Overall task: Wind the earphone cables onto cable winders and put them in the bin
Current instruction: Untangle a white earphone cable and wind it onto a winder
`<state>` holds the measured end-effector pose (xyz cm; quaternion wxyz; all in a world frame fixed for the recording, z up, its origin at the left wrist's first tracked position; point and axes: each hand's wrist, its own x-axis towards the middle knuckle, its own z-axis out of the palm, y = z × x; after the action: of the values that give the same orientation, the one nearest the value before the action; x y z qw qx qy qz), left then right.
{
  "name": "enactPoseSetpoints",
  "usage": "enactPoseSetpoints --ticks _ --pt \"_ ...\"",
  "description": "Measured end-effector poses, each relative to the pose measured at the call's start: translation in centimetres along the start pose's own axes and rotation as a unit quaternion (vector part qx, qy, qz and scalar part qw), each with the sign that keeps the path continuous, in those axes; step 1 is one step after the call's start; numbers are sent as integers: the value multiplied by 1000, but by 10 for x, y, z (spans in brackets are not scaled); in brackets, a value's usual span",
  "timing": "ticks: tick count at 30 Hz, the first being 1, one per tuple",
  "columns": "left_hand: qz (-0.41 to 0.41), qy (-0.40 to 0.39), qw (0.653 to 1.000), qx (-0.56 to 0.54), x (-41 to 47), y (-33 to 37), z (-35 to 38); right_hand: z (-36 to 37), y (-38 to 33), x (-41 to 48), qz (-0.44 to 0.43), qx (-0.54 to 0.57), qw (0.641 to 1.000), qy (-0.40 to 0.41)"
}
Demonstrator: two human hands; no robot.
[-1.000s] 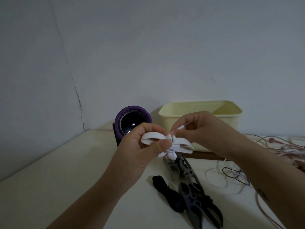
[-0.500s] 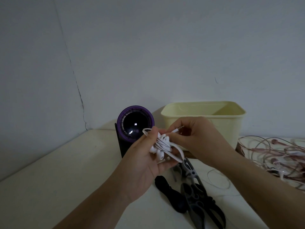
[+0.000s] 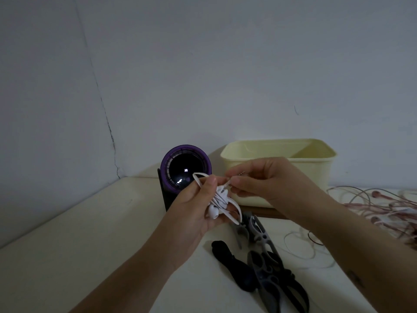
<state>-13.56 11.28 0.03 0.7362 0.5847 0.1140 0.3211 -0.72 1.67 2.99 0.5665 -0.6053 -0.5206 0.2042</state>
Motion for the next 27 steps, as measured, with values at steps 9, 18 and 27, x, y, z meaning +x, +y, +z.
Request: enactPoseSetpoints --ticks 9,18,27 --pt "53 61 996 30 5 -4 -1 5 -10 -5 -121 -163 979 23" --pt "133 118 968 175 -1 -13 -1 12 -5 -5 -161 -149 974 48" --pt "159 152 955 197 -2 -15 3 19 -3 -7 -159 -115 979 62"
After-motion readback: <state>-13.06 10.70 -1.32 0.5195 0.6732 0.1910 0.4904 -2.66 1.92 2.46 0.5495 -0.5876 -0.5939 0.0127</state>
